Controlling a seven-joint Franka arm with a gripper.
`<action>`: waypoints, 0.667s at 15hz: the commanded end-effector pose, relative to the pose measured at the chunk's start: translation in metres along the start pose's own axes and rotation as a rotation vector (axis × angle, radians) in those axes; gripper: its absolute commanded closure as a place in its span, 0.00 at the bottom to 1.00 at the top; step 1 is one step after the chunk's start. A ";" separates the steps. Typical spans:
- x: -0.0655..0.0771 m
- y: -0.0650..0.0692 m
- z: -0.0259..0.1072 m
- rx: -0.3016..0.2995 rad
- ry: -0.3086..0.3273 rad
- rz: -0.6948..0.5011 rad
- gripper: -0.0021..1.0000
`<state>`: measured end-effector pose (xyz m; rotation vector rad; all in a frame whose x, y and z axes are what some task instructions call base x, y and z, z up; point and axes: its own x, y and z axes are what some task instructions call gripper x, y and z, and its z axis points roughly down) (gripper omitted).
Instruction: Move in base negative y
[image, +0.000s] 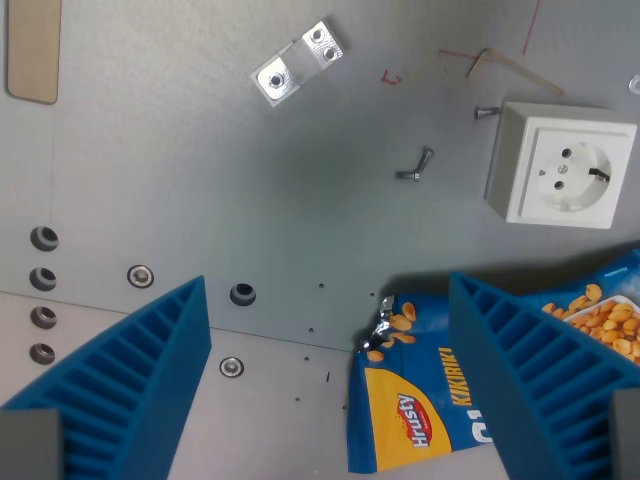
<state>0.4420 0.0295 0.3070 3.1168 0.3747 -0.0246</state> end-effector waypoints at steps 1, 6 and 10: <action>-0.002 0.005 -0.003 -0.001 0.008 0.000 0.00; -0.014 0.030 -0.003 -0.001 0.008 0.000 0.00; -0.023 0.050 -0.002 -0.001 0.008 0.000 0.00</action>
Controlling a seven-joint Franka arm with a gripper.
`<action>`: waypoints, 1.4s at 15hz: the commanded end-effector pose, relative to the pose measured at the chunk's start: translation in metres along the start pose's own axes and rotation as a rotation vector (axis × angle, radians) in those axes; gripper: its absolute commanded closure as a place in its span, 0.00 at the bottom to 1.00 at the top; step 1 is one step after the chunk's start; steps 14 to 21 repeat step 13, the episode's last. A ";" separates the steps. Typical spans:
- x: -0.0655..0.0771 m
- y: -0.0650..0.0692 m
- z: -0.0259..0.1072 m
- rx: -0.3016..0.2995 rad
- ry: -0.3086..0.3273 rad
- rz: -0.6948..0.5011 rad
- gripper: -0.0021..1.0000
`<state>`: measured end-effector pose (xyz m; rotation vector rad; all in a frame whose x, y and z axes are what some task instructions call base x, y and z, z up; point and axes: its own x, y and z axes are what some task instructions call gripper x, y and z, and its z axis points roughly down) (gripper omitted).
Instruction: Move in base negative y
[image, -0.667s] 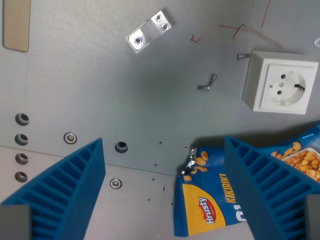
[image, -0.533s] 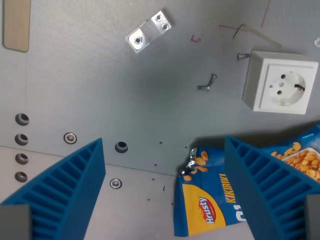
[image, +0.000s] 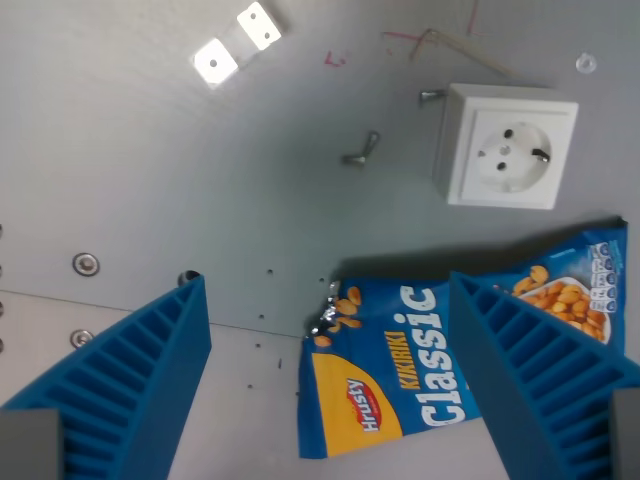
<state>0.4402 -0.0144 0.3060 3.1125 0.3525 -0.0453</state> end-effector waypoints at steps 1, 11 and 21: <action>-0.013 0.013 -0.003 0.003 0.022 -0.014 0.00; -0.034 0.063 -0.001 0.003 0.022 -0.014 0.00; -0.038 0.073 -0.001 0.003 0.022 -0.014 0.00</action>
